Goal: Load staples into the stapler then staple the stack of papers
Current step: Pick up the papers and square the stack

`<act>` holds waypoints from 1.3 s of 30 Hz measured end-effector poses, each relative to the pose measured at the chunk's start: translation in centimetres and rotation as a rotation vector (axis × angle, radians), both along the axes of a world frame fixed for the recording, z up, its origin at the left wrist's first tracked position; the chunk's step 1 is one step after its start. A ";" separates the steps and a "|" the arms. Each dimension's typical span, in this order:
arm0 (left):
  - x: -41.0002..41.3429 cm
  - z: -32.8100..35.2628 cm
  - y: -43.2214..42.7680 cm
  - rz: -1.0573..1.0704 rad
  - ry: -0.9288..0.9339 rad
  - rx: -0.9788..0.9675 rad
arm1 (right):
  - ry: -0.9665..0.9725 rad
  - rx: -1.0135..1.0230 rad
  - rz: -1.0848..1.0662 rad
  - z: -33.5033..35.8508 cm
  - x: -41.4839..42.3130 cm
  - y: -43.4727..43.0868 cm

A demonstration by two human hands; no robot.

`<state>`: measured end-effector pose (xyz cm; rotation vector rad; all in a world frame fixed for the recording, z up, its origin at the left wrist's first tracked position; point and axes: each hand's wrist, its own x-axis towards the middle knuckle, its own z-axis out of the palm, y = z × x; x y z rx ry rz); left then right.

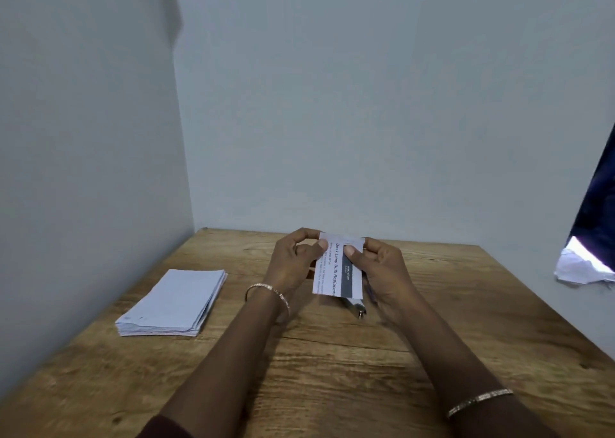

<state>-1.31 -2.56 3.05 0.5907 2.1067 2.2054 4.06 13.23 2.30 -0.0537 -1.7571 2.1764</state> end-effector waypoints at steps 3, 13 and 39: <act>-0.4 -0.8 0.0 -0.030 -0.016 0.058 | -0.029 0.011 0.017 -0.3 -0.4 0.6; -0.6 -1.3 0.1 -0.149 0.004 0.126 | 0.014 0.157 -0.067 -0.7 -0.7 1.5; -1.4 -2.7 1.1 -0.073 -0.160 0.051 | 0.111 0.456 -0.164 -2.4 -2.3 2.0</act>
